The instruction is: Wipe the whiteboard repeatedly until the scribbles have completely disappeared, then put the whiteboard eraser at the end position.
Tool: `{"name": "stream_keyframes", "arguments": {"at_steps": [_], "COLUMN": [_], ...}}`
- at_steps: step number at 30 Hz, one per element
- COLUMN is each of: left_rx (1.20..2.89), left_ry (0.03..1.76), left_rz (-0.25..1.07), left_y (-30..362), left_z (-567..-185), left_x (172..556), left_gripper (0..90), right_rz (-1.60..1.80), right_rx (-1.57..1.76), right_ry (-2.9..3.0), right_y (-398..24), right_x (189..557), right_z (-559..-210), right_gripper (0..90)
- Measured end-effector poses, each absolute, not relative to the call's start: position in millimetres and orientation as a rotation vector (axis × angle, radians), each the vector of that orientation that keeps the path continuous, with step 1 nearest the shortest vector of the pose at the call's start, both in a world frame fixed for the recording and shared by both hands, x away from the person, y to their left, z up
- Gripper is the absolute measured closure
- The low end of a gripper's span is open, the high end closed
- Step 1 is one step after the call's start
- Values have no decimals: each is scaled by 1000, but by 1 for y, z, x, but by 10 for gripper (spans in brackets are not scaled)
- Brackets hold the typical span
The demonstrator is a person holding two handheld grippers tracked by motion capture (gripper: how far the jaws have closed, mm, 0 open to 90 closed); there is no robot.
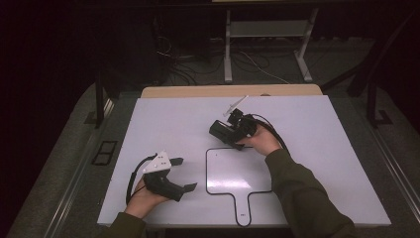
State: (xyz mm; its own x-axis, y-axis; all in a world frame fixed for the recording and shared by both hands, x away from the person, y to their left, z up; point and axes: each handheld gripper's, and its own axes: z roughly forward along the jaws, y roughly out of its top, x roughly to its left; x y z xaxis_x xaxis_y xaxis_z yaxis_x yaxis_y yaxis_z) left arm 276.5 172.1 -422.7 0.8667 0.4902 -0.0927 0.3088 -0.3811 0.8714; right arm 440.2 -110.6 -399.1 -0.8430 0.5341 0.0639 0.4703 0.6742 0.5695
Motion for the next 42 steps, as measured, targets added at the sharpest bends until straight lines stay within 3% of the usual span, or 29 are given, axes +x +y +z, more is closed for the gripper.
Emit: {"name": "stream_keyframes", "arguments": {"at_steps": [12, 19, 33, 37, 42], "left_rx": [1999, 1997, 2013, 2003, 2001], "left_ry": [586, 598, 606, 615, 614], "left_rz": [211, 215, 224, 224, 225], "left_y": [174, 176, 179, 179, 178], "left_z": [-425, -424, -426, -426, -426], "left_x": [277, 274, 276, 279, 280], "left_gripper": [15, 15, 15, 15, 15], "right_rz": [873, 834, 760, 844, 997], "right_rx": [990, 1096, 1153, 1176, 1131], "right_ry": [2689, 2657, 2611, 2595, 2536], "right_y": [-134, -145, -149, -155, -165], "right_x": [477, 504, 523, 520, 504], "right_z": [-393, -407, -432, -423, -403], "right_gripper": [388, 387, 378, 276, 227]}}
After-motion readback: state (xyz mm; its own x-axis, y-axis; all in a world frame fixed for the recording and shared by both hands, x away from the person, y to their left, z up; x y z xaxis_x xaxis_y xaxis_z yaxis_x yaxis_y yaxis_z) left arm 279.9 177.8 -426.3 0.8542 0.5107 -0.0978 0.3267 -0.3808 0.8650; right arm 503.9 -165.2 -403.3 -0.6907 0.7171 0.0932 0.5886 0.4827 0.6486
